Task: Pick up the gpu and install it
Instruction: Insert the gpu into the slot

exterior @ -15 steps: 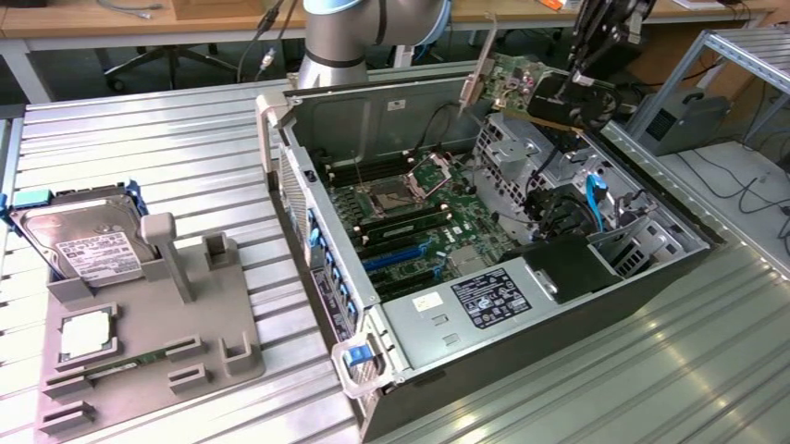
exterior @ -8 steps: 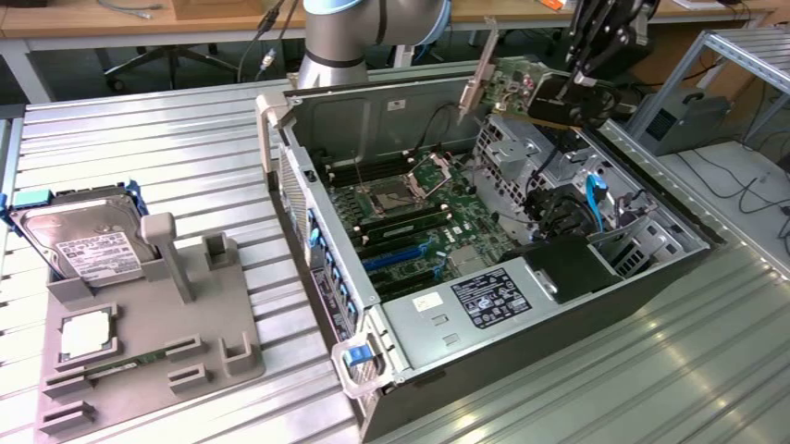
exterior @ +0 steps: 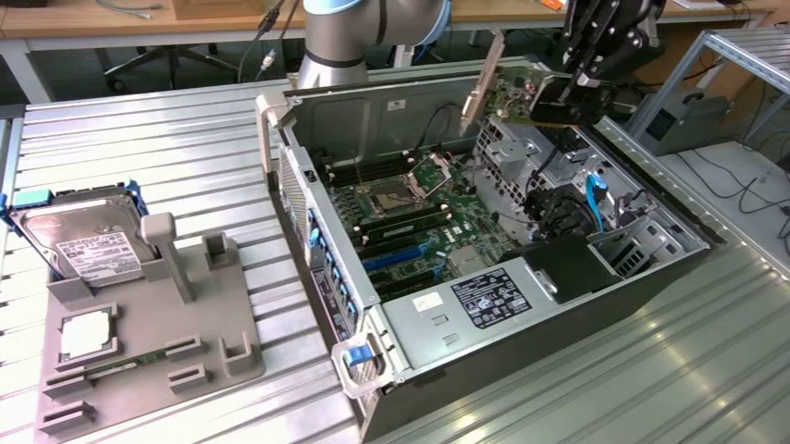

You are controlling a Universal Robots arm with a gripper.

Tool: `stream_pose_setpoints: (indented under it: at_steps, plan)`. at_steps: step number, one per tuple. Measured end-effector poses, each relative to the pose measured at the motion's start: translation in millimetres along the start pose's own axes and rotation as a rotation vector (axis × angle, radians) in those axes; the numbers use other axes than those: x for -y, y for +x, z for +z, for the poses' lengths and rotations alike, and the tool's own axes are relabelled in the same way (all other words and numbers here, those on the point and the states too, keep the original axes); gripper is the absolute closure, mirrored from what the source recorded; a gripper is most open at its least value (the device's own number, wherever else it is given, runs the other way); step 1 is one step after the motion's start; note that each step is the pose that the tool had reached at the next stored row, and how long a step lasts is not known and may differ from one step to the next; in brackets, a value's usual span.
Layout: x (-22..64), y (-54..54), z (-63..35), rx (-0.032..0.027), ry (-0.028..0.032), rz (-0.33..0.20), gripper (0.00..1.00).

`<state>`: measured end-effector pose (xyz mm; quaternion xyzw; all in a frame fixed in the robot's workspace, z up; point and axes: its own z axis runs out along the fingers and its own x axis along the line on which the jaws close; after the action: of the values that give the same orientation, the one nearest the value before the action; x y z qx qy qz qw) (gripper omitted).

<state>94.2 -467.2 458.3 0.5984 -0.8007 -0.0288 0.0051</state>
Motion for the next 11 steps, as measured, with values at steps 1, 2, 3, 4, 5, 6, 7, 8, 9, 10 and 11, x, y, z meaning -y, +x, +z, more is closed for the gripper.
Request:
stream_pose_setpoints:
  at_steps: [1,2,3,4,5,6,7,8,9,10,11]
  plan:
    - [0.0,0.0,0.0,-0.0009,-0.0005,-0.018,0.73]
    - [0.0,0.0,0.0,-0.0018,-0.0010,-0.035,0.73]
    - [0.0,0.0,0.0,-0.0030,-0.0015,-0.058,0.73]
    - [0.0,0.0,0.0,-0.0040,-0.0020,-0.077,0.73]
    - [0.0,0.0,0.0,-0.0051,-0.0026,-0.097,0.73]
    - [0.0,0.0,0.0,-0.0062,-0.0031,-0.118,0.73]
    - [0.0,0.0,0.0,-0.0081,-0.0041,-0.155,0.73]
    - [0.0,0.0,0.0,-0.0093,-0.0047,-0.179,0.73]
    - [0.0,0.0,0.0,-0.0103,-0.0052,-0.196,0.73]
    - [0.0,0.0,0.0,-0.0112,-0.0057,-0.214,0.73]
    - [0.0,0.0,0.0,-0.0123,-0.0062,-0.236,0.73]
